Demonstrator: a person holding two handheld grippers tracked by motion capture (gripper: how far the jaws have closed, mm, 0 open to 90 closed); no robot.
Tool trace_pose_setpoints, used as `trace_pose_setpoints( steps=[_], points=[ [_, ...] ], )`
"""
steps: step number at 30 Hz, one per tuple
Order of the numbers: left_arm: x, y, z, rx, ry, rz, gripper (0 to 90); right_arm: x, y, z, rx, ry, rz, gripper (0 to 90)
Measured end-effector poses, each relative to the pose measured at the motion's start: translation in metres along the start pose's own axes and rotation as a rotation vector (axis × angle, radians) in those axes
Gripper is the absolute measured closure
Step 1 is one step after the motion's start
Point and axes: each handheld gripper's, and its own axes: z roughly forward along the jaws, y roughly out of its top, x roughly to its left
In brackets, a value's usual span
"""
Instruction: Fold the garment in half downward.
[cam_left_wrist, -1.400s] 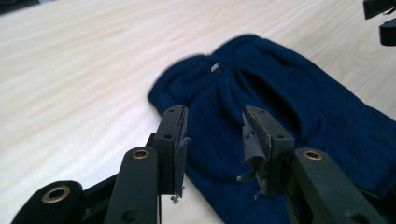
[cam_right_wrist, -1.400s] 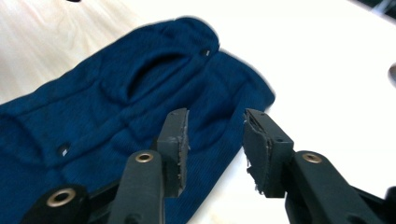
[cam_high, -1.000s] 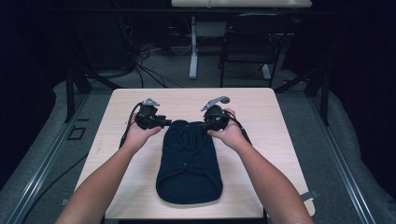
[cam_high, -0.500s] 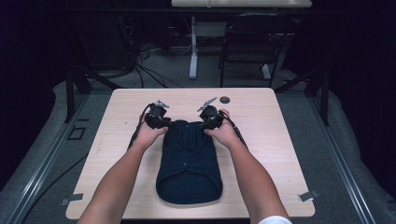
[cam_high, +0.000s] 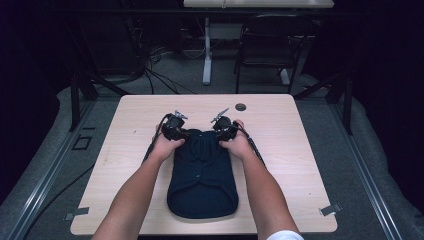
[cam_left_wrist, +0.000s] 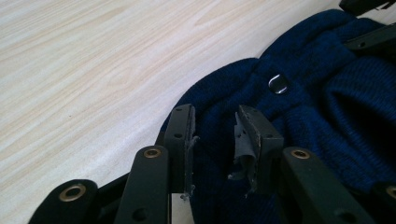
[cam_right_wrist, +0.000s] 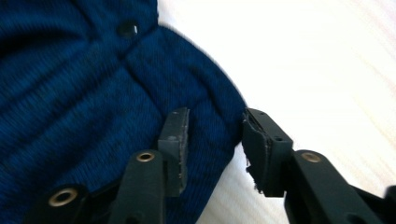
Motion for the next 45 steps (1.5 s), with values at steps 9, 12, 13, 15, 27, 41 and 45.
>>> trace_pose_setpoints(
  steps=[9,12,13,15,27,41,45],
  points=[
    [0.003,-0.006,0.004,0.009,-0.017,-0.002,70.9,0.0,-0.004,0.003,-0.001,0.021,-0.012,67.1],
    [0.002,-0.007,0.006,0.019,-0.034,0.002,77.6,-0.002,0.001,0.001,-0.006,0.024,0.01,66.1],
    [0.001,-0.007,0.006,0.022,-0.034,0.009,81.7,-0.004,0.003,0.0,-0.014,0.013,0.014,63.1],
    [0.0,-0.008,0.007,0.026,-0.044,0.027,83.7,-0.003,0.003,0.003,-0.021,0.004,0.017,59.4],
    [0.001,-0.012,0.002,0.027,-0.102,0.039,85.7,-0.002,-0.001,0.0,0.031,0.109,-0.021,76.4],
    [-0.003,-0.014,-0.007,0.022,-0.131,0.071,85.9,-0.009,-0.007,-0.013,-0.03,0.164,0.038,64.3],
    [-0.003,-0.013,-0.008,0.013,-0.13,0.055,83.6,-0.01,-0.004,-0.011,-0.058,0.149,0.04,63.4]
  ],
)
